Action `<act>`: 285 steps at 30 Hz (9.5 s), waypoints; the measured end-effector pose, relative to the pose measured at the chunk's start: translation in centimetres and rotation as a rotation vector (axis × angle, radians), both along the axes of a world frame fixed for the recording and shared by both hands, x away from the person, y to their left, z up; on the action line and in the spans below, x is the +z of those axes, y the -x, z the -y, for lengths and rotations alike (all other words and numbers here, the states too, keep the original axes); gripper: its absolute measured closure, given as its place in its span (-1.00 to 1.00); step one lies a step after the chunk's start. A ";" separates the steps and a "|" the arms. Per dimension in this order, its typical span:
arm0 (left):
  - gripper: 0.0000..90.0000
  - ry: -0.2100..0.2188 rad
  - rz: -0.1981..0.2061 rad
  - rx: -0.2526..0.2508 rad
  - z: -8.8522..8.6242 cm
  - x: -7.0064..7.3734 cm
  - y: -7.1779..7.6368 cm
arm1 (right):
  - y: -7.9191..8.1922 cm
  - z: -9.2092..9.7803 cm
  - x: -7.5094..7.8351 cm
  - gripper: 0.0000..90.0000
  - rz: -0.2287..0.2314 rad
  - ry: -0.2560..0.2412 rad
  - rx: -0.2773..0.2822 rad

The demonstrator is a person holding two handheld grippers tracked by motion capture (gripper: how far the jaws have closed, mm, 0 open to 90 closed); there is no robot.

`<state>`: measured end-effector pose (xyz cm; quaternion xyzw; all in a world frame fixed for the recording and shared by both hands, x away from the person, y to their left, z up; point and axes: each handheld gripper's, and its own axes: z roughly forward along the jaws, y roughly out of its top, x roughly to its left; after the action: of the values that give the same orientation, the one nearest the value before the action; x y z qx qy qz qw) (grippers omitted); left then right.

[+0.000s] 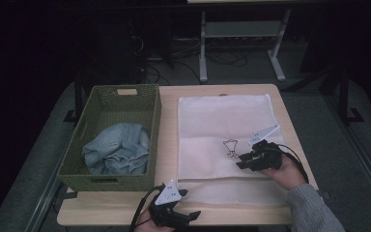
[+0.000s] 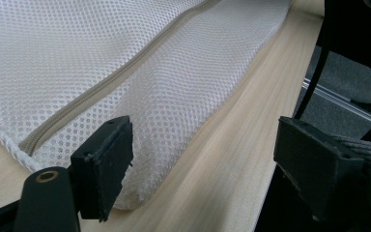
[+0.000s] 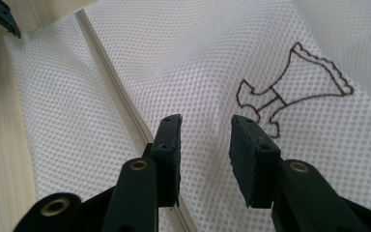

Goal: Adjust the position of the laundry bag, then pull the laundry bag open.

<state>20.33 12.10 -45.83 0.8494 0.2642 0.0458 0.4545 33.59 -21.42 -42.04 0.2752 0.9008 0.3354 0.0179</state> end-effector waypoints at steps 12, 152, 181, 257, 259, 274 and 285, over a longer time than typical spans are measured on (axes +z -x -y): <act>-0.53 -0.002 0.000 0.001 0.0 0.0 -0.1 | 0.9 1.4 -0.3 0.31 0.003 -0.014 -0.016; -0.17 0.103 -0.663 0.086 23.8 0.4 -12.2 | 5.6 15.7 -3.0 0.37 -0.291 -0.021 -0.637; 0.08 0.146 -0.732 0.059 25.8 -0.5 -12.3 | 6.0 15.4 -2.4 0.82 -0.300 -0.037 -0.624; 0.93 0.212 -0.651 0.048 26.3 -1.2 -12.0 | 6.4 15.8 -1.2 0.84 -0.288 -0.123 -0.612; 0.93 0.207 -0.645 0.046 26.3 -1.1 -11.9 | 6.4 15.8 -1.2 0.84 -0.288 -0.123 -0.612; 0.94 0.193 -0.643 0.049 26.2 -1.0 -11.9 | 6.4 16.0 -1.5 0.84 -0.301 -0.137 -0.610; 0.94 0.177 -0.634 0.054 26.3 -0.6 -11.9 | 6.4 16.0 -1.4 0.84 -0.296 -0.131 -0.612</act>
<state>32.23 -14.25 -46.39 0.7714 0.4178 -0.2319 0.4203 27.18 -37.40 -43.44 0.5788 0.7459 0.3282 -0.0307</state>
